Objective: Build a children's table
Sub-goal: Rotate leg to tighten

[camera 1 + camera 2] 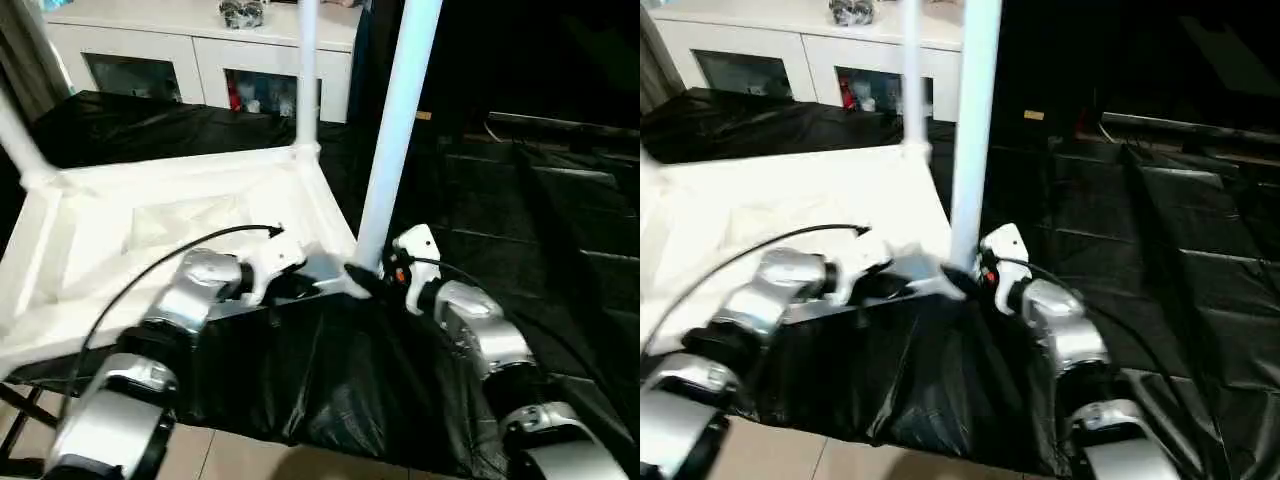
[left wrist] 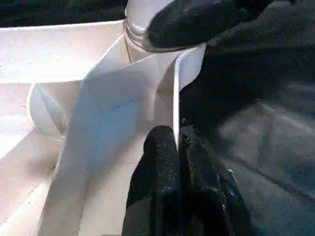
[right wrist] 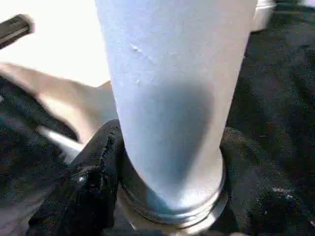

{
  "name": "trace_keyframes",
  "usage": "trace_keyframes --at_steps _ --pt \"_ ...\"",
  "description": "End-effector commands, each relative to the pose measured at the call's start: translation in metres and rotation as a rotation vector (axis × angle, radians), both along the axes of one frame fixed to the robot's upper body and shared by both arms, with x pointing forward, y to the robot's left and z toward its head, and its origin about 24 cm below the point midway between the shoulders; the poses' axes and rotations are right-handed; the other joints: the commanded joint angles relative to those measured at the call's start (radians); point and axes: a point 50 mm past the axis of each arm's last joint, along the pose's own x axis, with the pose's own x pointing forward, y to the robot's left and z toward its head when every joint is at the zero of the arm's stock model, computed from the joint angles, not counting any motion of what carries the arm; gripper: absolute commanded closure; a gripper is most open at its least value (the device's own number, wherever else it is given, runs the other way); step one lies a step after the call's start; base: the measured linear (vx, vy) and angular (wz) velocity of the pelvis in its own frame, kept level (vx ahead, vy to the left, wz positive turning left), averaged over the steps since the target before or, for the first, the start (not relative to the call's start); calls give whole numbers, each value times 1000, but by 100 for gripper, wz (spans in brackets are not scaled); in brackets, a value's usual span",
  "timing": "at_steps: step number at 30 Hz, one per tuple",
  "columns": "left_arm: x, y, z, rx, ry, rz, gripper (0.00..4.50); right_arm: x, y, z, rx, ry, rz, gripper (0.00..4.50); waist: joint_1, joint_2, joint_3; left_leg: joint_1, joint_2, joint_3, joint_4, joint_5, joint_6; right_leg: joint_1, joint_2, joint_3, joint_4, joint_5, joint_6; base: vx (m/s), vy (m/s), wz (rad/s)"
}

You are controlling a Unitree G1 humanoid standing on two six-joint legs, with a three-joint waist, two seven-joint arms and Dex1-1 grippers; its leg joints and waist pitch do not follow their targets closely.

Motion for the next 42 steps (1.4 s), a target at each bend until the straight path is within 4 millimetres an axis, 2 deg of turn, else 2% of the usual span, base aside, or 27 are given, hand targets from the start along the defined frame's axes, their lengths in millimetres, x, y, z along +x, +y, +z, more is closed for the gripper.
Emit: trace_keyframes --at_steps 1,3,6,7,12,15,16,19,20,24,30,33,36,42 --pt "-13 -37 -16 -27 40 -46 450 -4 24 -15 -56 55 -35 186 -1 -1 -39 -5 33 -19 -70 -204 25 34 -80 50 -92 -299 -183 0 0 0" --pt "-15 -48 -18 -23 24 -38 450 -3 41 -13 -40 46 -65 186 -2 -1 -39 -7 31 -19 -70 -193 26 36 -79 49 -90 -271 -187 0 0 0" --pt "-17 -53 -20 -6 14 -38 450 -3 51 -10 -46 25 -65 186 -2 3 -40 -7 30 -18 -69 -190 35 36 -79 50 -91 -262 -184 0 0 0" --pt "-17 -53 -21 0 14 -39 450 -3 53 -6 -29 1 -46 151 -1 2 -41 -9 29 -18 -69 -191 41 38 -78 50 -90 -257 -181 0 0 0" --pt "-17 -40 -19 -7 19 -56 450 2 33 1 26 -17 -35 90 -1 2 -42 -11 30 -18 -68 -177 54 41 -77 49 -86 -216 -191 0 0 0" --pt "-17 -28 -16 -16 9 -80 450 -1 16 4 1 -32 59 78 1 2 -46 -12 30 -16 -64 -142 71 44 -77 49 -77 -126 -219 0 0 0" --pt "-17 -26 -15 -20 5 -91 450 -2 14 4 -3 -36 86 66 4 -1 -48 -14 29 -14 -60 -128 82 50 -76 49 -72 -89 -228 0 0 0" --pt "-20 -16 -13 -34 29 -148 450 -7 -3 6 -24 -37 212 66 8 -1 -47 -16 29 -13 -58 -120 108 52 -78 49 -71 -63 -239 0 0 0" --pt "-22 -12 -13 -30 39 -174 450 -9 -7 7 -37 -40 255 66 8 -2 -44 -15 30 -14 -60 -130 110 51 -78 47 -74 -85 -241 0 0 0" --pt "-27 1 -12 -35 106 -248 450 -13 -21 15 -59 -46 405 66 13 4 -40 -8 36 -12 -63 -171 87 44 -76 46 -81 -188 -230 0 0 0" --pt "-27 14 -10 0 133 -303 450 -17 -27 21 -68 -11 558 66 27 4 -45 -10 37 -9 -58 -122 93 47 -75 45 -67 -84 -250 0 0 0" --pt "-26 18 -8 24 137 -324 450 -19 -28 20 -89 12 622 101 29 3 -45 -12 35 -10 -58 -118 96 49 -76 43 -66 -82 -249 0 0 0" --pt "-25 21 -7 34 146 -347 450 -21 -28 20 -95 28 673 112 30 0 -46 -12 35 -9 -56 -111 96 50 -77 43 -66 -84 -248 0 0 0" --pt "-23 25 -5 38 147 -355 450 -23 -25 20 -76 38 712 162 31 0 -46 -12 36 -10 -57 -111 92 50 -77 43 -65 -87 -251 0 0 0"
